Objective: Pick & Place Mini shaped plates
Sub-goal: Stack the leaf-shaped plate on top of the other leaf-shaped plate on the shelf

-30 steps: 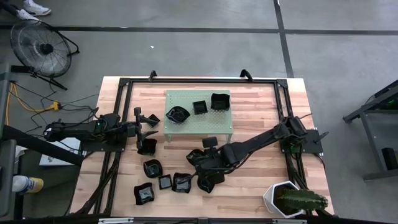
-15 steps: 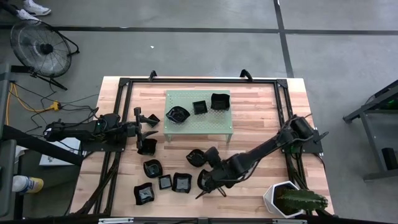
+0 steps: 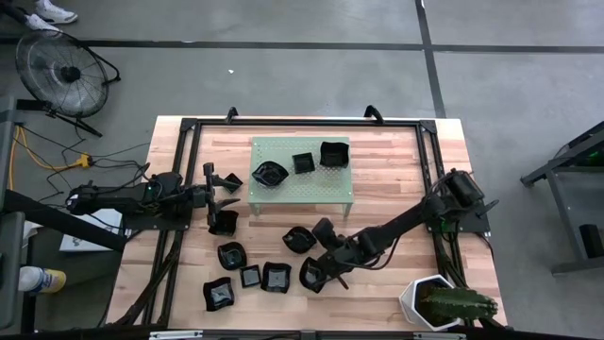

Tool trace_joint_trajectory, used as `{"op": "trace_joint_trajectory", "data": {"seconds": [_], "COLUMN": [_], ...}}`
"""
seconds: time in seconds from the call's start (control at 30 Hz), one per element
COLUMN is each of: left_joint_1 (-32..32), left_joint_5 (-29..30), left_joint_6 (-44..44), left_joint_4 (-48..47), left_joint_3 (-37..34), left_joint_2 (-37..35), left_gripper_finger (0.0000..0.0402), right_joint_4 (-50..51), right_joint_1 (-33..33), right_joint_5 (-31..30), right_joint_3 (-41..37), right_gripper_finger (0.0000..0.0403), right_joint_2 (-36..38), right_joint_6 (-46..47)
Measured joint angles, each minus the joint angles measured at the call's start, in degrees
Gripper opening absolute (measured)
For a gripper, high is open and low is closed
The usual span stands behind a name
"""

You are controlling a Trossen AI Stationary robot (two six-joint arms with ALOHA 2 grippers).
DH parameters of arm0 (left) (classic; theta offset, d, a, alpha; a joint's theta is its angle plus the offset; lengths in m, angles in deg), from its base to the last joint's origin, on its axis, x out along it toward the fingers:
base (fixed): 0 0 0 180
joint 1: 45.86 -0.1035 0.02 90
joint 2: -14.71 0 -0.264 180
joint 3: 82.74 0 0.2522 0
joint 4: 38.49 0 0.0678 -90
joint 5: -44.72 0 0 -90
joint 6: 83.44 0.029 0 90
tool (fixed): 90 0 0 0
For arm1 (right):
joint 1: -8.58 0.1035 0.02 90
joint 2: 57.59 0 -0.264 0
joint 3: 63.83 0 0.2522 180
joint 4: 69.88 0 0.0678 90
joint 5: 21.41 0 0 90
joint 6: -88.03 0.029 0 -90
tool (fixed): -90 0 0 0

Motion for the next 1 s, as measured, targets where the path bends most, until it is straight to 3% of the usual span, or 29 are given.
{"op": "trace_joint_trajectory", "data": {"seconds": [1.0], "left_joint_1": [-0.01], "left_joint_5": [0.0], "left_joint_6": [0.0], "left_joint_4": [-0.01], "left_joint_3": [0.01], "left_joint_2": [-0.01], "left_gripper_finger": [0.0193], "right_joint_4": [-1.43], "right_joint_1": [-1.82], "right_joint_5": [4.22], "right_joint_3": [4.57], "right_gripper_finger": [0.0124], "right_joint_2": [-5.11], "right_joint_6": [-5.23]}}
